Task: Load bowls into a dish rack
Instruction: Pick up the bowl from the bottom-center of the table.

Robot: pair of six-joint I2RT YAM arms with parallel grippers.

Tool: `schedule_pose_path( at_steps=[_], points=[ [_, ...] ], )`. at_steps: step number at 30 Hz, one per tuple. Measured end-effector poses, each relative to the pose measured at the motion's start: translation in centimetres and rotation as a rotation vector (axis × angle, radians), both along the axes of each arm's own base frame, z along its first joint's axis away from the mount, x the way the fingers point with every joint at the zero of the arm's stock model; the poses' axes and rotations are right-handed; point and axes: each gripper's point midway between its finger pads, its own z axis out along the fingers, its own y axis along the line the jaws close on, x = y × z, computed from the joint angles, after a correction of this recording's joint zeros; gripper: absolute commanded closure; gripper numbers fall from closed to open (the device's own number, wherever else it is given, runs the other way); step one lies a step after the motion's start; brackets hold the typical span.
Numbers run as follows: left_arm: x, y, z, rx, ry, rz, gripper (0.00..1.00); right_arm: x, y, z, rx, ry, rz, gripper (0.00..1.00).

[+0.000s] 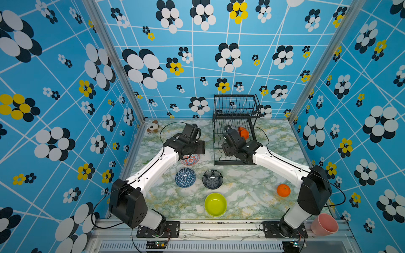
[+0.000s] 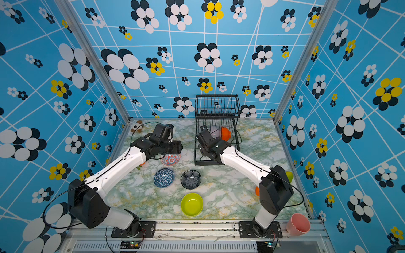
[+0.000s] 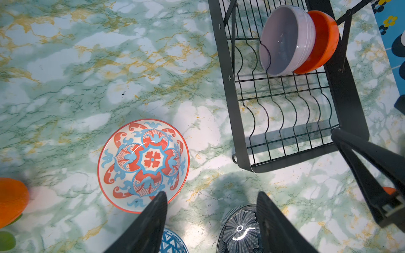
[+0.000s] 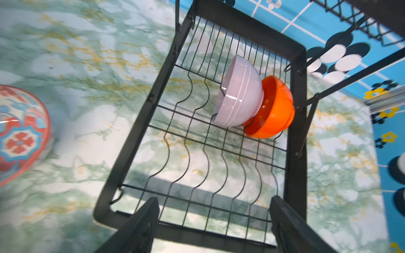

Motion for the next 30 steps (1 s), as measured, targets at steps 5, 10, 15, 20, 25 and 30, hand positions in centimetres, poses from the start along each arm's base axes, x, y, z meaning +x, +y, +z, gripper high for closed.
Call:
schedule_pose_path(
  at_steps=[5, 10, 15, 20, 25, 30],
  points=[
    [-0.8, -1.3, -0.3, 0.0, 0.012, -0.052, 0.33, -2.8, -1.5, -1.0, 0.125, 0.055, -0.028, 0.13],
    [-2.3, -3.3, -1.1, 0.002, 0.061, -0.138, 0.34, -4.5, -4.1, -3.4, 0.214, 0.132, -0.105, 0.1],
    [-4.8, -5.7, -0.7, -0.003, 0.101, -0.24, 0.36, -6.7, -6.1, -4.3, 0.287, 0.166, -0.151, 0.07],
    [-8.9, -6.3, -1.2, -0.002, 0.159, -0.313, 0.36, -7.9, -7.3, -3.7, 0.357, 0.154, -0.174, 0.05],
    [-14.3, -5.6, -2.4, 0.039, 0.239, -0.364, 0.35, -8.5, -7.6, -4.2, 0.382, 0.167, -0.18, 0.05],
    [-18.7, -5.1, -4.9, 0.081, 0.34, -0.385, 0.32, -8.6, -7.2, -4.7, 0.4, 0.185, -0.17, 0.05]
  ],
)
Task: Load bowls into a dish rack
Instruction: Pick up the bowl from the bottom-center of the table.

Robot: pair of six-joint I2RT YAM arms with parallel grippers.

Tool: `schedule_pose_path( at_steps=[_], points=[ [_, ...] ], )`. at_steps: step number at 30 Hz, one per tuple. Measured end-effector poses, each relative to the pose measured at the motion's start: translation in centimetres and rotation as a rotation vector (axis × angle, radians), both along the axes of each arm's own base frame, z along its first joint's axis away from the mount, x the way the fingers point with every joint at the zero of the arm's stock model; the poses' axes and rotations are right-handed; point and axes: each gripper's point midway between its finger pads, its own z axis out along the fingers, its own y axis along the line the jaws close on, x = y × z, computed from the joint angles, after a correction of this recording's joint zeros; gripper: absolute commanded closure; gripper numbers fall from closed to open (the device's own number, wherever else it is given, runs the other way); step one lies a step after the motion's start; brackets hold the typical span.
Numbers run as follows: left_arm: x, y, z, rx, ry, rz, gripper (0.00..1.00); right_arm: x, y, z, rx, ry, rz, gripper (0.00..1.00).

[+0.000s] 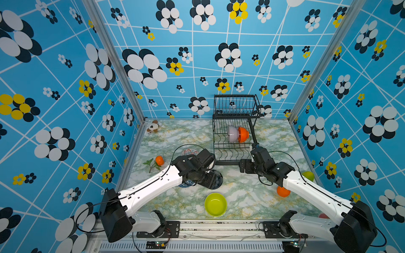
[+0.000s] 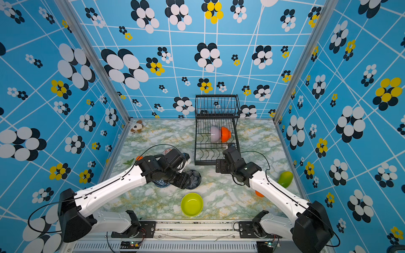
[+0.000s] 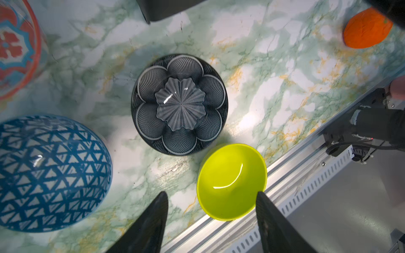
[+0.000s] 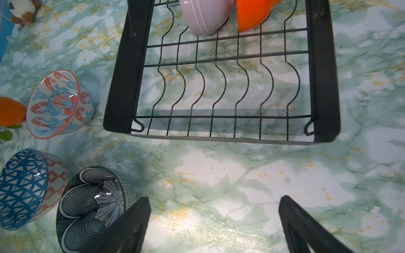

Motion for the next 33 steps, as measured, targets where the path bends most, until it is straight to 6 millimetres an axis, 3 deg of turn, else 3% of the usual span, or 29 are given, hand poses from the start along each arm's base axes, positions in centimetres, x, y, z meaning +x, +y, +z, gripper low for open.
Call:
schedule_pose_path(
  at_steps=[6, 13, 17, 20, 26, 27, 33],
  points=[
    [-3.1, 0.6, -3.4, 0.081, 0.079, 0.02, 0.29, 0.3, 0.5, -0.4, 0.012, 0.01, 0.009, 0.05],
    [-4.4, 0.4, -6.9, 0.147, 0.139, 0.062, 0.3, 0.3, 0.6, -0.9, 0.011, 0.024, 0.013, 0.11],
    [-4.6, 0.4, -8.4, 0.186, 0.159, 0.082, 0.43, 0.4, 0.7, -1.1, 0.01, 0.031, 0.014, 0.13],
    [-4.5, 0.5, -9.2, 0.211, 0.165, 0.1, 0.45, 0.5, 0.6, -1.1, 0.011, 0.029, 0.012, 0.14],
    [-4.1, 0.6, -10.1, 0.23, 0.16, 0.124, 0.56, 0.5, 0.5, -1.1, 0.011, 0.03, 0.009, 0.16],
    [-4.1, 0.6, -10.2, 0.235, 0.16, 0.127, 0.62, 0.5, 0.6, -1.2, 0.013, 0.032, 0.01, 0.16],
    [-3.9, 0.7, -10.5, 0.251, 0.158, 0.138, 0.75, 0.4, 0.7, -1.3, 0.016, 0.039, 0.015, 0.17]
  ],
)
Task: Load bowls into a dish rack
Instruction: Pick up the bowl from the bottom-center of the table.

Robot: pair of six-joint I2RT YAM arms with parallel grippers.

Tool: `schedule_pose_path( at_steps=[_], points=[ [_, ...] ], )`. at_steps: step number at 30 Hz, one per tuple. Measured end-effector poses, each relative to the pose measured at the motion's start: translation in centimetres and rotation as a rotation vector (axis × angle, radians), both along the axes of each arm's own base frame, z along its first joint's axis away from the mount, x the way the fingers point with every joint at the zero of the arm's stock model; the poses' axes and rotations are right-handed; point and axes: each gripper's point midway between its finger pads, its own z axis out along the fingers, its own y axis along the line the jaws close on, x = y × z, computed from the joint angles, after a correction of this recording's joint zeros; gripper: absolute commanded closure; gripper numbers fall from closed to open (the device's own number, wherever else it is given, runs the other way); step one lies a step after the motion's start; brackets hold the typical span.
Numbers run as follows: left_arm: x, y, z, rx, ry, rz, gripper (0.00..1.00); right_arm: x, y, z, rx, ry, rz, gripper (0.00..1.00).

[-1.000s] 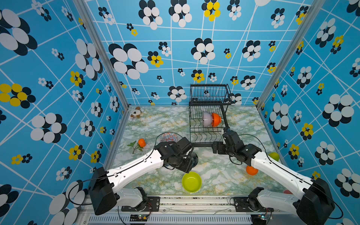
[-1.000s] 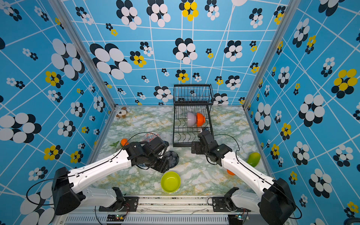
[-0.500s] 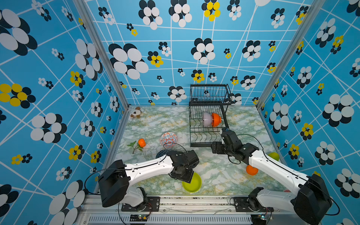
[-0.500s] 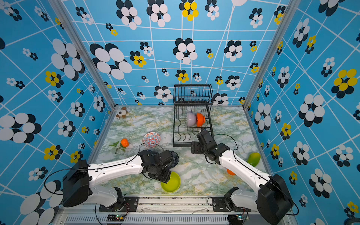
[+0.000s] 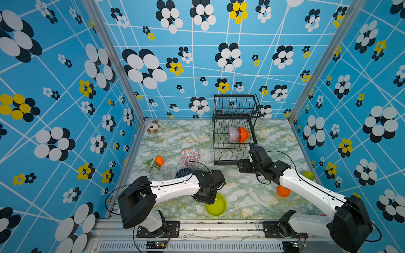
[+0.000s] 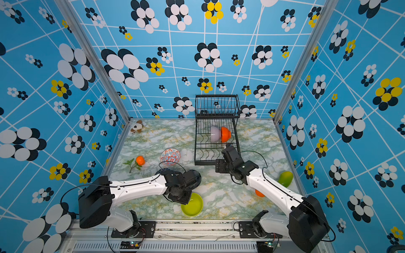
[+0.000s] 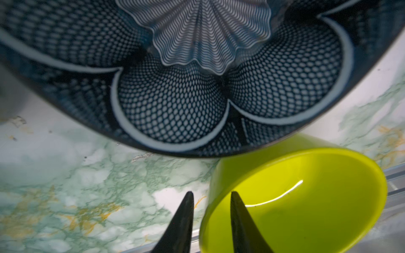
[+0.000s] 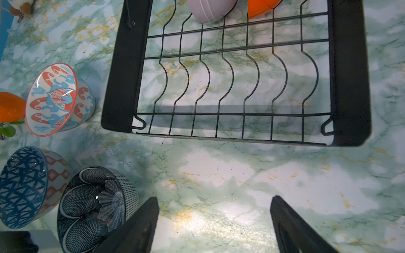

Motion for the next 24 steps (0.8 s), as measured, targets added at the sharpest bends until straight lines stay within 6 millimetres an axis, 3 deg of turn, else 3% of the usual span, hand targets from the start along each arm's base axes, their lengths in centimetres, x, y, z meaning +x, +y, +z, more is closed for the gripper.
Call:
schedule_pose_path(
  at_steps=[11, 19, 24],
  points=[
    [0.0, 0.1, 0.0, 0.007, -0.004, 0.006, 0.85, -0.1, 0.1, 0.0, 0.004, 0.003, 0.004, 0.18],
    [-0.2, -0.7, 0.3, -0.005, -0.008, -0.011, 1.0, -0.1, 0.1, 0.0, 0.001, 0.002, 0.006, 0.19],
    [-0.4, -1.3, 0.4, -0.004, -0.011, -0.03, 1.0, 0.0, 0.0, 0.0, 0.001, 0.002, 0.005, 0.19]
  ],
)
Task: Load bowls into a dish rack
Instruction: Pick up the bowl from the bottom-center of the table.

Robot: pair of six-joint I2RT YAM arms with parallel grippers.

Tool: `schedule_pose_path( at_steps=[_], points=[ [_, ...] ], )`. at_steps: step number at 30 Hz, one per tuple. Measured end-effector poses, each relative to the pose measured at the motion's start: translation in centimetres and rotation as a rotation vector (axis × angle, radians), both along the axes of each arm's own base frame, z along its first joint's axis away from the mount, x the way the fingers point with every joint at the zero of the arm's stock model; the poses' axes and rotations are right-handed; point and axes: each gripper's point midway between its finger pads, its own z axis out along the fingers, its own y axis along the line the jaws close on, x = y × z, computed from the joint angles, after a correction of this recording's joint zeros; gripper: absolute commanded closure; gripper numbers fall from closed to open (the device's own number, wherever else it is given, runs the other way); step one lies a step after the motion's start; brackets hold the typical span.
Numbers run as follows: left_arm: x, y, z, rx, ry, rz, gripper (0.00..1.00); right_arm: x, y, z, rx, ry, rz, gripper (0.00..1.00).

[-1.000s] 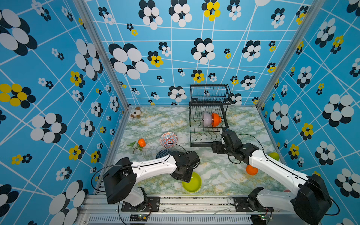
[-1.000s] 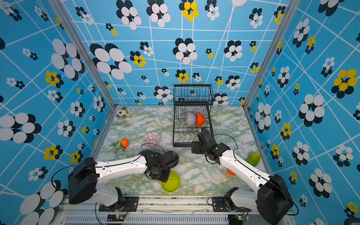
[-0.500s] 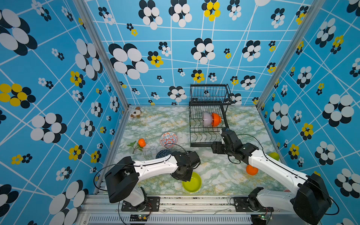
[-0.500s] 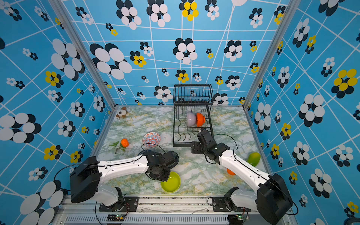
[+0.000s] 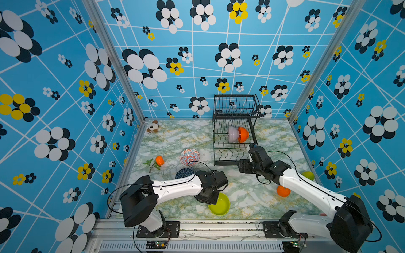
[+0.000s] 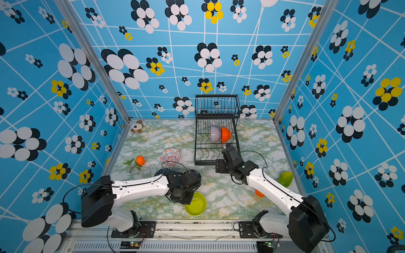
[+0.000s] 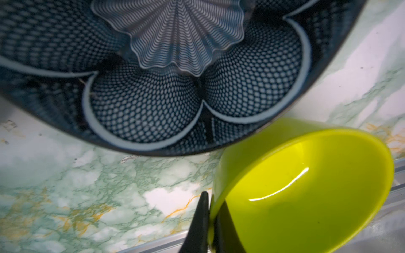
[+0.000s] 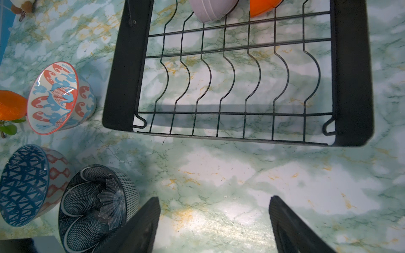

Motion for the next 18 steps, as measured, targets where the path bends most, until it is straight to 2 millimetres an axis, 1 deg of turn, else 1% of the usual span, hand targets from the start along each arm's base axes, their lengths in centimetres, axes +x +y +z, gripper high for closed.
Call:
schedule_pose_path(
  at_steps=[4, 7, 10, 13, 16, 18],
  points=[
    [-0.4, -0.4, 0.3, 0.004, -0.006, -0.024, 1.0, 0.0, 0.0, 0.0, -0.003, -0.001, 0.003, 0.19],
    [-0.4, -0.8, 1.0, 0.002, -0.01, -0.042, 1.0, 0.0, -0.1, 0.1, -0.006, -0.003, 0.006, 0.19],
    [0.2, -1.8, 2.5, -0.023, -0.032, -0.062, 1.0, -0.1, -0.4, 0.6, -0.003, -0.013, 0.003, 0.19],
    [1.1, -3.2, 4.7, -0.061, -0.069, -0.092, 1.0, 0.0, -0.7, 1.5, 0.01, -0.036, -0.007, 0.2],
    [2.3, -4.7, 6.8, -0.092, -0.099, -0.126, 1.0, 0.0, -1.2, 2.4, 0.025, -0.063, -0.02, 0.21],
    [3.6, -5.2, 7.6, -0.099, -0.115, -0.139, 1.0, 0.1, -1.5, 2.8, 0.029, -0.071, -0.028, 0.21]
  ],
)
